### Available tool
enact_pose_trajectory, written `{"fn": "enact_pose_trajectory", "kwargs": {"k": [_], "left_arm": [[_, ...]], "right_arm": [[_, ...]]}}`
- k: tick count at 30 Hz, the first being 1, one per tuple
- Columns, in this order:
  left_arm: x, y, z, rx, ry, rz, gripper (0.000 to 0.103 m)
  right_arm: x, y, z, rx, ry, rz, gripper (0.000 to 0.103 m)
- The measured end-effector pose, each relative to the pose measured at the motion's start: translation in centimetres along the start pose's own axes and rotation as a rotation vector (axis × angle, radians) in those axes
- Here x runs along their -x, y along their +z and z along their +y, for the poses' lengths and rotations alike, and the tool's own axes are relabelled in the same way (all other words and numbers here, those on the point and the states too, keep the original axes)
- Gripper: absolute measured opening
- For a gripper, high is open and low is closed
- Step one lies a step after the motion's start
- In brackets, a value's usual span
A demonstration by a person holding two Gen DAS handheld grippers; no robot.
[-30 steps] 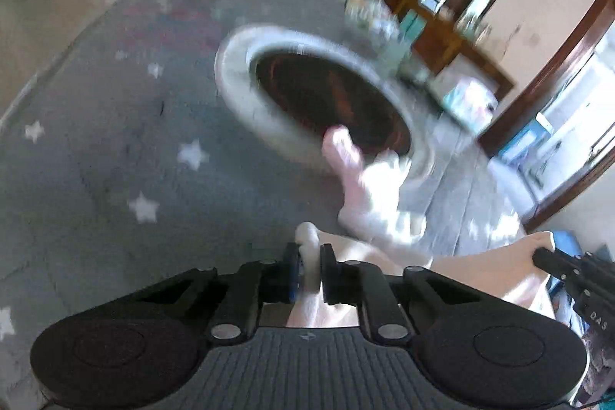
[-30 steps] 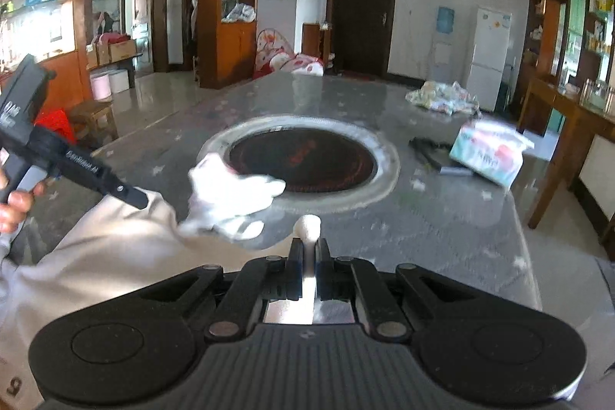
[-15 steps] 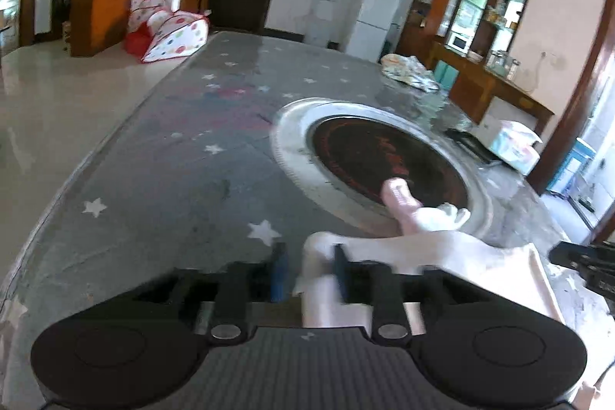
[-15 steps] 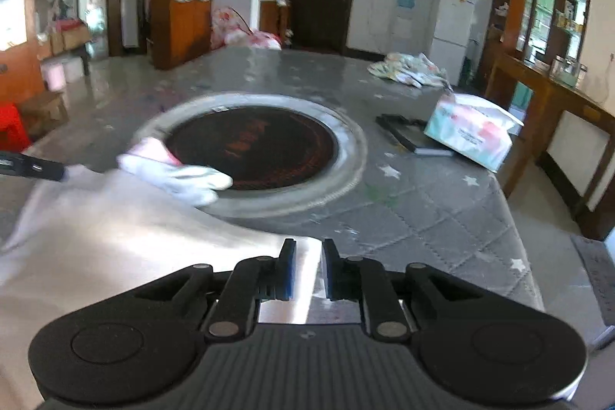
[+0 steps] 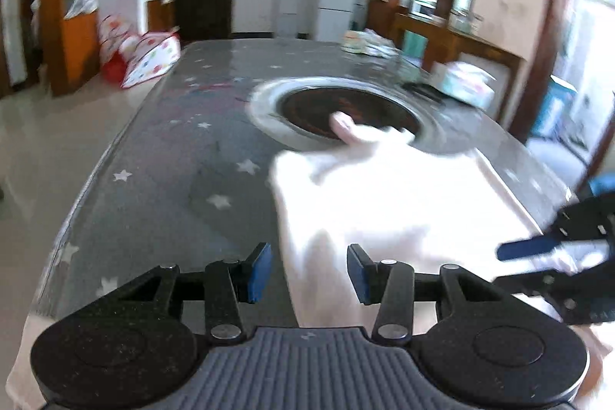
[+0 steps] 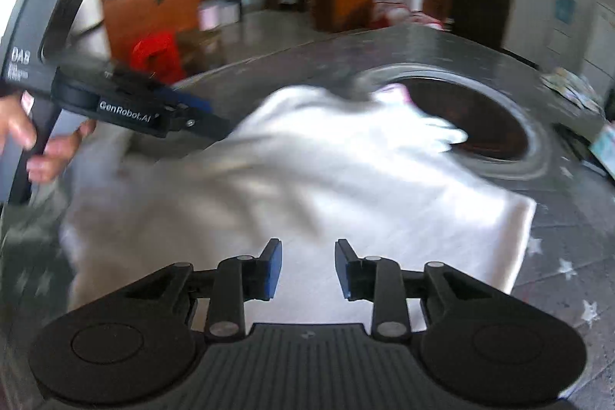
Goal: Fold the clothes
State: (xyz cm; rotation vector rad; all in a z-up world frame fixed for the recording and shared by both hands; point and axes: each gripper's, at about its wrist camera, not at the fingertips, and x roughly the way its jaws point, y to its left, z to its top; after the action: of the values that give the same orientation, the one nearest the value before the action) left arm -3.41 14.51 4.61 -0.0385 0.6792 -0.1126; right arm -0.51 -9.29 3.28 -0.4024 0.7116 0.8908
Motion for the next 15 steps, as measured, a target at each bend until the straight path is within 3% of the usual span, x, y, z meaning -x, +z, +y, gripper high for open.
{"fn": "enact_pose_trajectory", "kwargs": {"k": [4, 10, 15], "left_arm": [[3.4, -2.4, -2.8, -0.091, -0.076, -0.031, 0.047], [6.4, -4.2, -6.8, -0.203, -0.261, -0.023, 0.047], [5.8, -5.7, -9.3, -0.310, -0.270, 0.050, 0.047]], "right_arm": [[2.5, -1.5, 2.3, 0.034, -0.022, -0.011, 0.030], [6.6, -3.1, 3.9, 0.021, 0.001, -0.033, 0.029], [6.7, -4.5, 5.8, 0.044, -0.006, 0.009, 0.024]]}}
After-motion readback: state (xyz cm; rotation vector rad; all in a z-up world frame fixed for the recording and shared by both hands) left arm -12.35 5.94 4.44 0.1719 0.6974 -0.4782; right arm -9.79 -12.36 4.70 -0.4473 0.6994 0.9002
